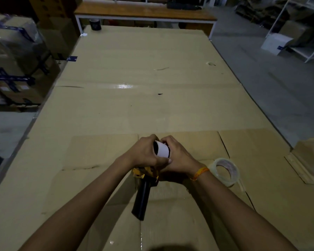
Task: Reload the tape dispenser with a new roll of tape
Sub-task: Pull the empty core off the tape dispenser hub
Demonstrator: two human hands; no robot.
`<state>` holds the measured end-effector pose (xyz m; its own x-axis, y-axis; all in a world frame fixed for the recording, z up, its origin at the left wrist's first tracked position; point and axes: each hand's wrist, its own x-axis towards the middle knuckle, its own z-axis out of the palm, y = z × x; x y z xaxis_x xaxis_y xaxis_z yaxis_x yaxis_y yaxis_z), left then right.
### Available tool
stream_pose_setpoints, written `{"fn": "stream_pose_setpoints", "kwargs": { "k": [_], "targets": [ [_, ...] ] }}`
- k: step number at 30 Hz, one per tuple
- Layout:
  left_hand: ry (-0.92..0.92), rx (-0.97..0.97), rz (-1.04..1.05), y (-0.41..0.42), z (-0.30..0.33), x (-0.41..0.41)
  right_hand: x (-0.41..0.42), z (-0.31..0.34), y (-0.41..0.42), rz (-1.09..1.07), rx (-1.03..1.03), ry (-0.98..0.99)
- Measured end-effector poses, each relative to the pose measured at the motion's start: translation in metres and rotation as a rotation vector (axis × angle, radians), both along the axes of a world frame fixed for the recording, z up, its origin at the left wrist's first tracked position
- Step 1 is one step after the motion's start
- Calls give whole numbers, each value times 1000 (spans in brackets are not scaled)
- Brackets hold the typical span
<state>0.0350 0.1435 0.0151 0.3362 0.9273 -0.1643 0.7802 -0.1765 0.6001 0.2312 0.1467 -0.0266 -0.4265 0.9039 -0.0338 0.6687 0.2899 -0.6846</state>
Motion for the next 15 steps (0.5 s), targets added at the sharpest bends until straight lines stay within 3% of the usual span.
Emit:
{"fn": "stream_pose_setpoints", "kwargs": {
  "k": [4,15],
  "targets": [
    [-73,35,16,-3,-3,-9,-7,9,3,28,-123,26],
    [-20,129,-63,4,-10,-13,-14,-4,-12,-87,79,109]
  ]
}}
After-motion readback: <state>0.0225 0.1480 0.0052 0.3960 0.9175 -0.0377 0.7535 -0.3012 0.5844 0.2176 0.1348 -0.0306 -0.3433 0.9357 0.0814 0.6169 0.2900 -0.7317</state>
